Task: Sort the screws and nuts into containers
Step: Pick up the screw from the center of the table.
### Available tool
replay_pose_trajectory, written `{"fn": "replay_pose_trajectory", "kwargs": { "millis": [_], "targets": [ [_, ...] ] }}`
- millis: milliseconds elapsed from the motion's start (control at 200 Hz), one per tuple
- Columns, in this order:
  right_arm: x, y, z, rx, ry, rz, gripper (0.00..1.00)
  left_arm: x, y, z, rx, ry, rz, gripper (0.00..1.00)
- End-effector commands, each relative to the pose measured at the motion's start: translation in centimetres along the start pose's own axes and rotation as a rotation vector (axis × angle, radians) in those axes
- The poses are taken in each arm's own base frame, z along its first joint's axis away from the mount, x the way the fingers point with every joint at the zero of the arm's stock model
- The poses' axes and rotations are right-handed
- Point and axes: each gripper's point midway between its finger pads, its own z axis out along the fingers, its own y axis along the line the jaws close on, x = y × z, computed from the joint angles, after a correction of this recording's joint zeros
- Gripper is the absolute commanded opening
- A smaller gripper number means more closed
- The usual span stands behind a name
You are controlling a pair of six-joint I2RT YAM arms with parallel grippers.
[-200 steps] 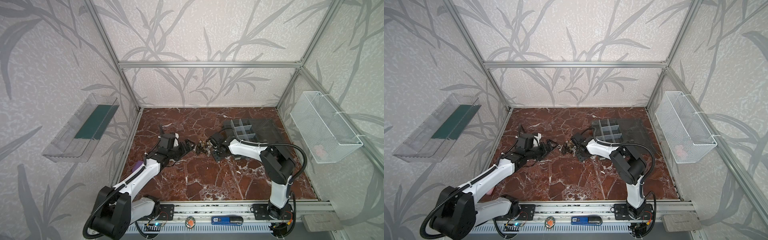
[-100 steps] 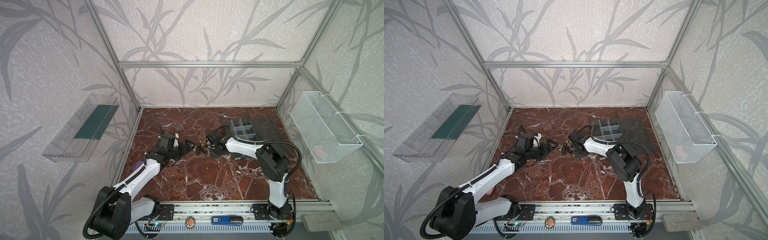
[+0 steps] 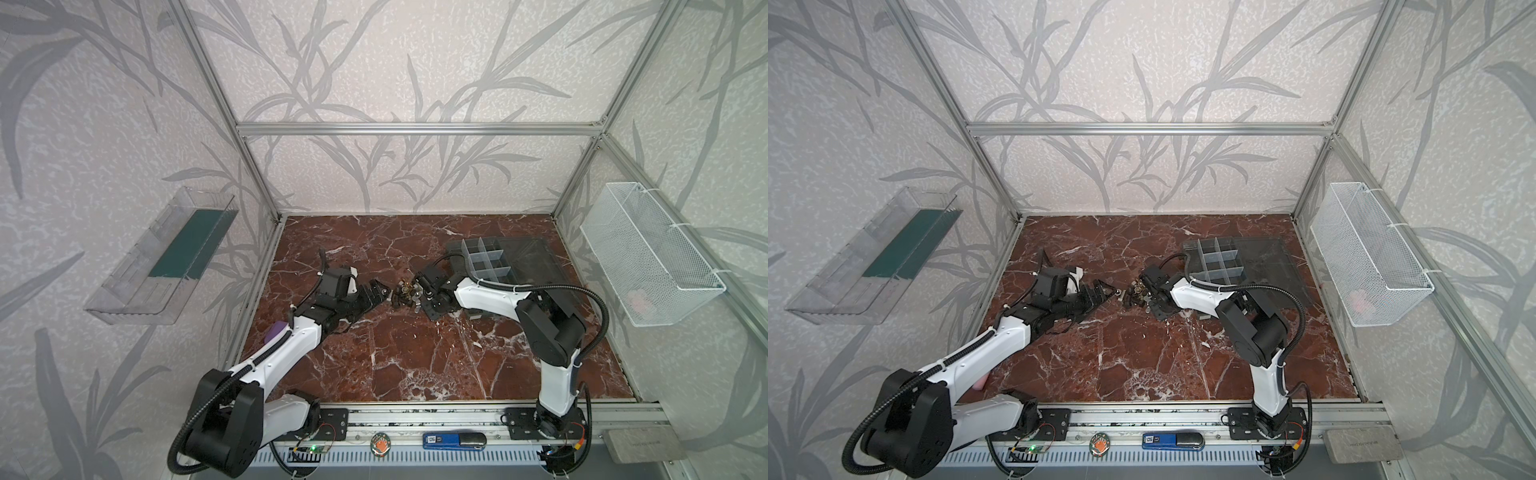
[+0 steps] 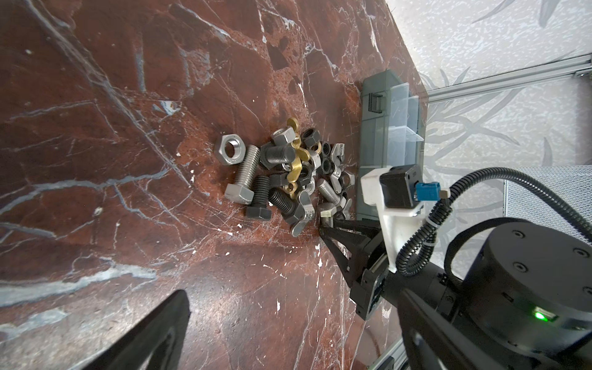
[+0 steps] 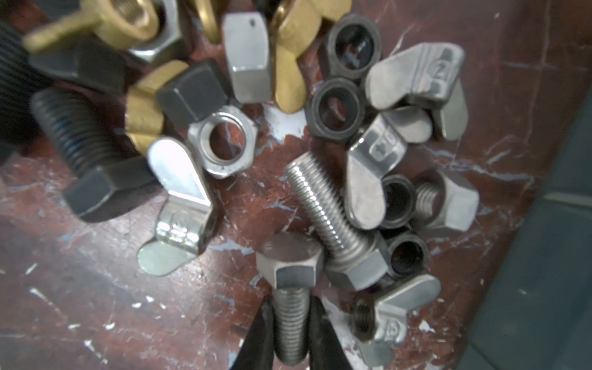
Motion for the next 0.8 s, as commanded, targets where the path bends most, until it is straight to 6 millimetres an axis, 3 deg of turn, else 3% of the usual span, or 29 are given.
{"fn": "replay_pose_trajectory", "kwargs": {
  "millis": [0, 180, 795],
  "targets": [
    [1.2, -0.6, -0.4, 0.018, 0.038, 0.007, 0.17, -0.5, -0.6, 0.0, 0.001, -0.010, 0.013, 0.99],
    [0.7, -0.7, -1.5, 0.014, 0.014, 0.013, 0.10, -0.5, -0.7, -0.2, -0.009, -0.015, 0.029, 0.99],
    [-1.8, -1.2, -7.7, -0.017, -0.099, 0.043, 0.06, -0.7, -1.9, -0.1, -0.023, -0.022, 0.083, 0.99]
  ]
}}
